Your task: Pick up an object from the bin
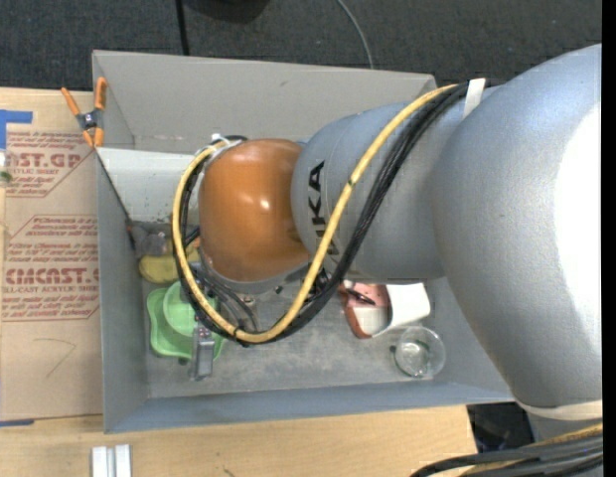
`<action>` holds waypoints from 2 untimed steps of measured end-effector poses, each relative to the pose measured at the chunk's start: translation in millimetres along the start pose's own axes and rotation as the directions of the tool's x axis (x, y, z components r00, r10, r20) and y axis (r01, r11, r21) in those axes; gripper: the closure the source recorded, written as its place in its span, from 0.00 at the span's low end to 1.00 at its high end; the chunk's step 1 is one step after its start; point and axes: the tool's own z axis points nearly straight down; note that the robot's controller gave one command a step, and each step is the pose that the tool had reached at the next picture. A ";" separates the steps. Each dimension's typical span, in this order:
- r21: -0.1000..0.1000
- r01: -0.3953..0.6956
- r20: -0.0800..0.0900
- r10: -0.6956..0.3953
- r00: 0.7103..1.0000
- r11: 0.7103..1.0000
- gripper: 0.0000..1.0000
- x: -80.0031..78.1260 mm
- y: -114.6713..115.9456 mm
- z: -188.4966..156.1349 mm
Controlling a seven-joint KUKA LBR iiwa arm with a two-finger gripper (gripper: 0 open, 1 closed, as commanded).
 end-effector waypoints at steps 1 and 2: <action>-0.002 -0.003 0.007 0.003 1.000 1.000 0.00 -1.8 -1.0 -4.6; -0.004 0.097 0.012 -0.097 0.995 0.995 0.00 -15.3 -9.2 19.7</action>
Offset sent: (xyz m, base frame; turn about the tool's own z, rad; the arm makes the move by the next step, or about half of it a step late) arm 0.0325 -0.0289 -0.0655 -0.2238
